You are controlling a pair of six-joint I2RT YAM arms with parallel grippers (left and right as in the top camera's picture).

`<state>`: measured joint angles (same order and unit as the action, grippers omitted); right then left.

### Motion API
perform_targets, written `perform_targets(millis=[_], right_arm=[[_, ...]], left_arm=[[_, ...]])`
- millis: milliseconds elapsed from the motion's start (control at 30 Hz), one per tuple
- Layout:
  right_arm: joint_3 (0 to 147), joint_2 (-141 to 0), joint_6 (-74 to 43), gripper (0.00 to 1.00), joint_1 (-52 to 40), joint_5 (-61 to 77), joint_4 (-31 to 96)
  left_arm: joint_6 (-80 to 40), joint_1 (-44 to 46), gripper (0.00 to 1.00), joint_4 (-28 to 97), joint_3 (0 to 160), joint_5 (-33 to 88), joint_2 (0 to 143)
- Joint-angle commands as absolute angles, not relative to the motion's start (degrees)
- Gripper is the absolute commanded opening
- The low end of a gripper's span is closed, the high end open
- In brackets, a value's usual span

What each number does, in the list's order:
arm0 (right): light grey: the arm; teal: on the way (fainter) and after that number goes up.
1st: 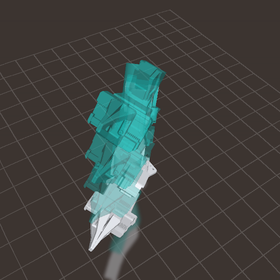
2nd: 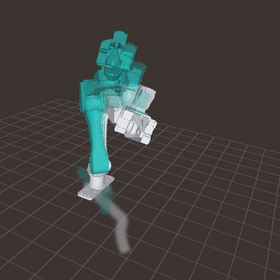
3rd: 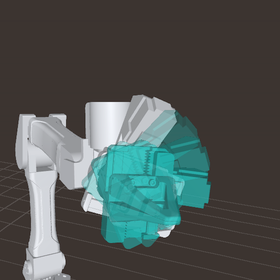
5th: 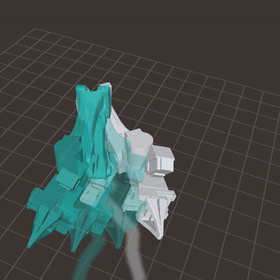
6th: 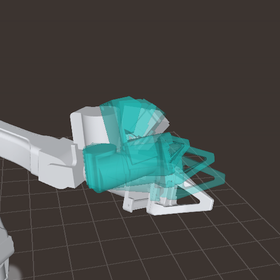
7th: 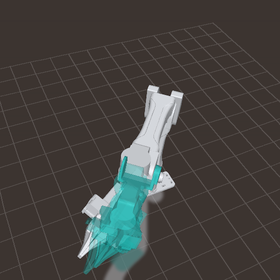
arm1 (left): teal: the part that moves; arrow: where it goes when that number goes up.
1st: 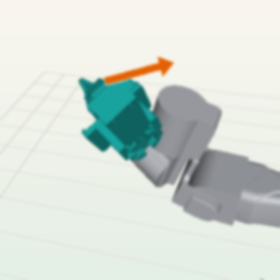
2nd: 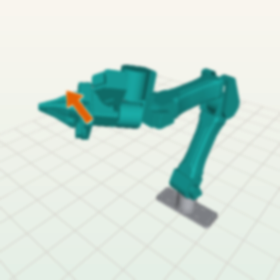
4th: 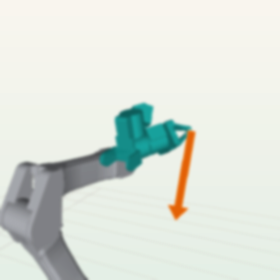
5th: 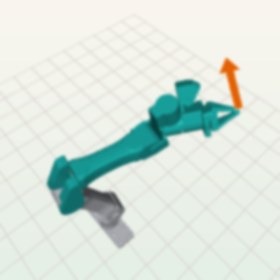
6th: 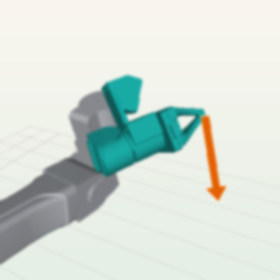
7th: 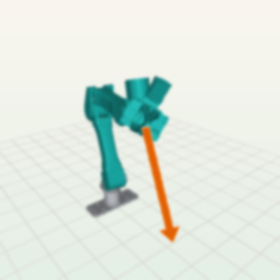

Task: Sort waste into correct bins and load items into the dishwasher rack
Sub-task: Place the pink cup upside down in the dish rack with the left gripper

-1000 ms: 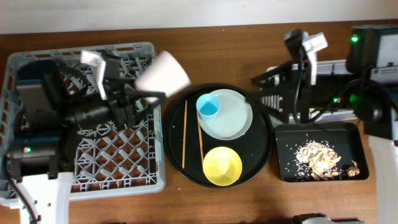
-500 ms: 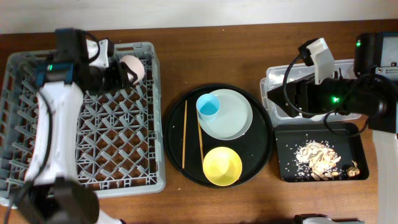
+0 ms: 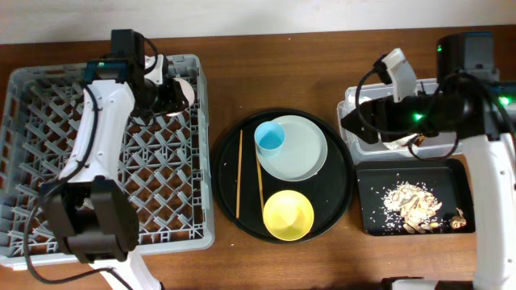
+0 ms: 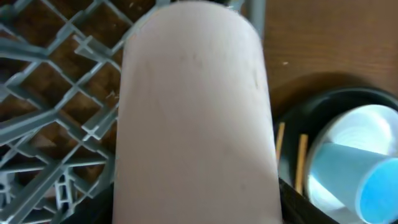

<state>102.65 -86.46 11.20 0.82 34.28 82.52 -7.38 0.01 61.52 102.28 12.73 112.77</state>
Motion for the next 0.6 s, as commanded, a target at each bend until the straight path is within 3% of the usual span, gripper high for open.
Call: perform_targets(millis=[0,100,367,567], right_arm=[[100.7,-88.1,13.3,0.67,1.1,33.8,82.3],[100.7,-88.9,13.3,0.67,1.1,33.8,82.1],[100.6,-88.9,13.3,0.67,1.1,33.8,82.0],[100.6,-88.9,13.3,0.67,1.1,33.8,82.0]], left_arm=[[-8.1,-0.1,0.15,62.6,102.9,7.8,113.7],[-8.1,-0.1,0.1,64.0,104.5,7.9,113.4],[-8.1,-0.1,0.09,75.9,115.6,7.9,113.4],[-8.1,-0.1,0.09,79.2,114.3,7.6,113.6]])
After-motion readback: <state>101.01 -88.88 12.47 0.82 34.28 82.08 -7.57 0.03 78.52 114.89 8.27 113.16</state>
